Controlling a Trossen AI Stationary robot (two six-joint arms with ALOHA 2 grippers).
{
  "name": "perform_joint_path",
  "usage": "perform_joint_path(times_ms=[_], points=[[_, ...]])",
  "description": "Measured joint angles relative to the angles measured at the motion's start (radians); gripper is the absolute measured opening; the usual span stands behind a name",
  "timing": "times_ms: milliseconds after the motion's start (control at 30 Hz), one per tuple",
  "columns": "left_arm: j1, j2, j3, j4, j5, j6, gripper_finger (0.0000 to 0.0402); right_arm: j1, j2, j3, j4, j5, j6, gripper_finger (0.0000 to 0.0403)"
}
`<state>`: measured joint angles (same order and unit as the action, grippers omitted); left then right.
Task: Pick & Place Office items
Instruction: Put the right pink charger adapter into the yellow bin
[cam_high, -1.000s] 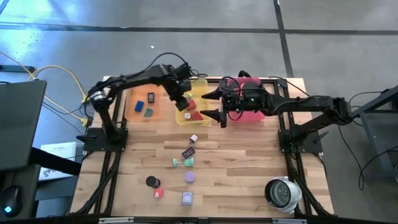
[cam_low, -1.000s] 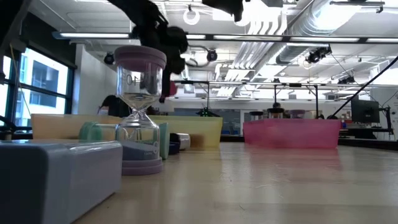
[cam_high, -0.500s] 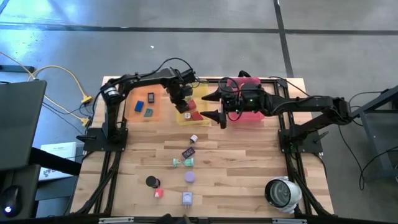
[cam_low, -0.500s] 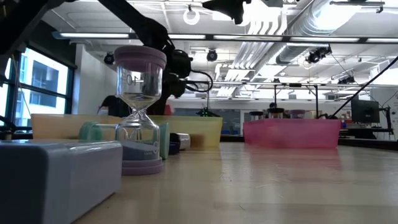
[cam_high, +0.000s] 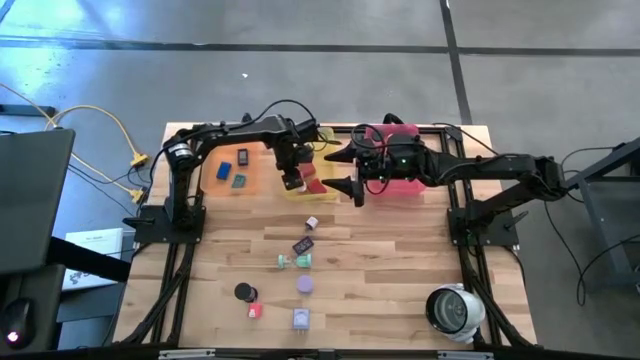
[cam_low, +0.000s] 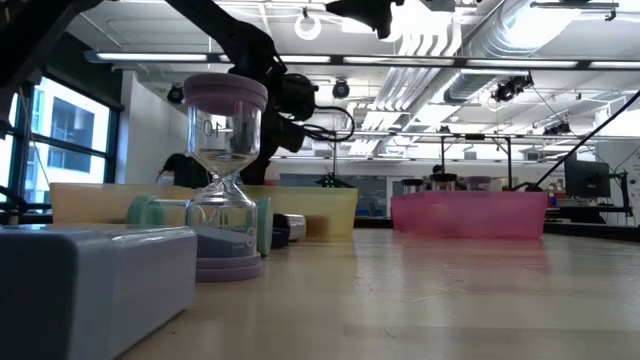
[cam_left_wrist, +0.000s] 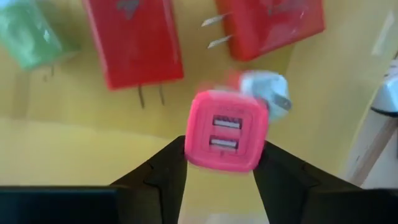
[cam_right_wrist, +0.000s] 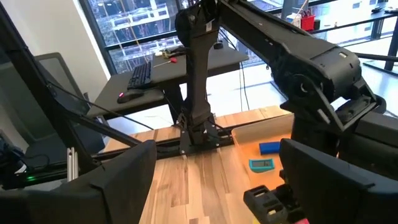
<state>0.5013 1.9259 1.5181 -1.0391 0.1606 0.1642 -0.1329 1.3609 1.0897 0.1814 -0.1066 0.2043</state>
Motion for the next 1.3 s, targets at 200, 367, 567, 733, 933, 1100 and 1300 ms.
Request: perform_joint_path(times_ms=[200,367,567,733,933,1100,1300], points=[[-0.015,0.002,0.0,0.026,-0.039,0.003,0.0145,0.0,0.0,0.0,-0.005,0.0,-0.003,0.033],[-0.006,0.002,0.0,0.023,-0.06,-0.008,0.0154,0.0,0.0,0.0,-0.01,-0.001,-0.001,0.033],[-0.004,0.002,0.0,0.018,-0.059,-0.022,0.0158,0.0,0.0,0.0,-0.011,-0.001,0.0,0.033],[-0.004,0.002,0.0,0.014,-0.059,-0.064,0.0159,0.0,0.0,0.0,-0.011,-0.001,0.001,0.033],[-0.006,0.002,0.0,0.014,-0.058,-0.06,0.016,0.0,0.0,0.0,-0.011,0.0,0.001,0.033],[-0.01,0.002,-0.004,0.014,-0.059,-0.046,0.016,0.0,0.0,0.0,-0.011,0.0,0.008,0.033],[-0.009,0.002,-0.004,0.018,-0.061,-0.041,0.016,0.002,0.0,0.0,-0.011,0.0,0.008,0.033]])
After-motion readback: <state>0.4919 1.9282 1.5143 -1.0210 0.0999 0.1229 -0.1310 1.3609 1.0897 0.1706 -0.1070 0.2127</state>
